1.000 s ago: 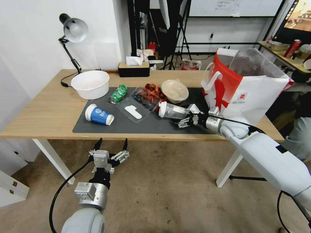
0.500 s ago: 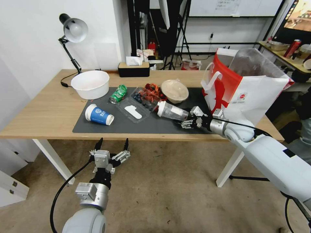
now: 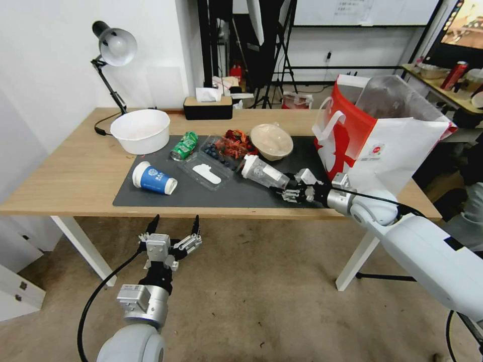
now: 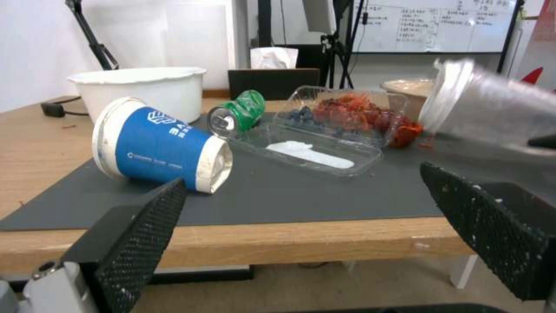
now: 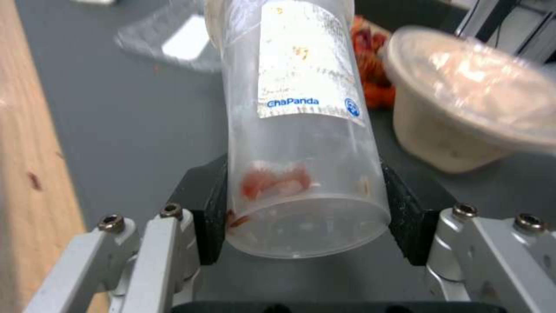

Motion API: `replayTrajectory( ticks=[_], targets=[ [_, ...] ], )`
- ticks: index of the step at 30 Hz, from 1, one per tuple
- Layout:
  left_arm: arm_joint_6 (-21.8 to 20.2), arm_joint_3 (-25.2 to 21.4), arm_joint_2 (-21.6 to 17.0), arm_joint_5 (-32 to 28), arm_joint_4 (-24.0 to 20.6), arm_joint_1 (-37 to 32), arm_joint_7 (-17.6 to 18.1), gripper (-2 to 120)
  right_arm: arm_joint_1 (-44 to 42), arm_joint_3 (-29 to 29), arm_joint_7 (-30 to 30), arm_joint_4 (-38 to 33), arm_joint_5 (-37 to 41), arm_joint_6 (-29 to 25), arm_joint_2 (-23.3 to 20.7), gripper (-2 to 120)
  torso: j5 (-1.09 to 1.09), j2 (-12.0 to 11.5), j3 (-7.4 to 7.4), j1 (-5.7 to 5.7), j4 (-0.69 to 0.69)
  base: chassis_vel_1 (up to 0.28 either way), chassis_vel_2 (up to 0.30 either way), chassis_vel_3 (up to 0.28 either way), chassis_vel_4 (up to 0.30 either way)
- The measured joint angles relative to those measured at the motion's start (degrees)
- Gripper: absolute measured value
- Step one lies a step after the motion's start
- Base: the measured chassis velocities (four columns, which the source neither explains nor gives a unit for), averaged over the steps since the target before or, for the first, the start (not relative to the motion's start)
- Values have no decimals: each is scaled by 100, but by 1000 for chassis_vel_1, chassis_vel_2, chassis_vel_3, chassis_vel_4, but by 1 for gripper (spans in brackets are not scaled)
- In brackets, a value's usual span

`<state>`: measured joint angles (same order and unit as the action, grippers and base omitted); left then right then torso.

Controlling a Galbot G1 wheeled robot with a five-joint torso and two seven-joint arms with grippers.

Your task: Pick up the trash from the table and place it into the takeout bag.

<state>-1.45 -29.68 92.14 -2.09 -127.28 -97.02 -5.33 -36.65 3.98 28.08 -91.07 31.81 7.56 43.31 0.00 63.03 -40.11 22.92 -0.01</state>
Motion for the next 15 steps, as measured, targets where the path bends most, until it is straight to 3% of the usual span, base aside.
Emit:
replayTrajectory(
  ticks=[7,15],
  targets=[
    [9,15,0,0,4,-5,1,100,-329,-576,-36,-577,660,-228,-82,53,1,0,0,0,0,0,0,0,0],
    [43,83,0,43,6,-22,-2,100,-441,-1471,-967,-1388,1430,-134,51,53,-2,0,0,0,1,0,0,0,0]
  ],
)
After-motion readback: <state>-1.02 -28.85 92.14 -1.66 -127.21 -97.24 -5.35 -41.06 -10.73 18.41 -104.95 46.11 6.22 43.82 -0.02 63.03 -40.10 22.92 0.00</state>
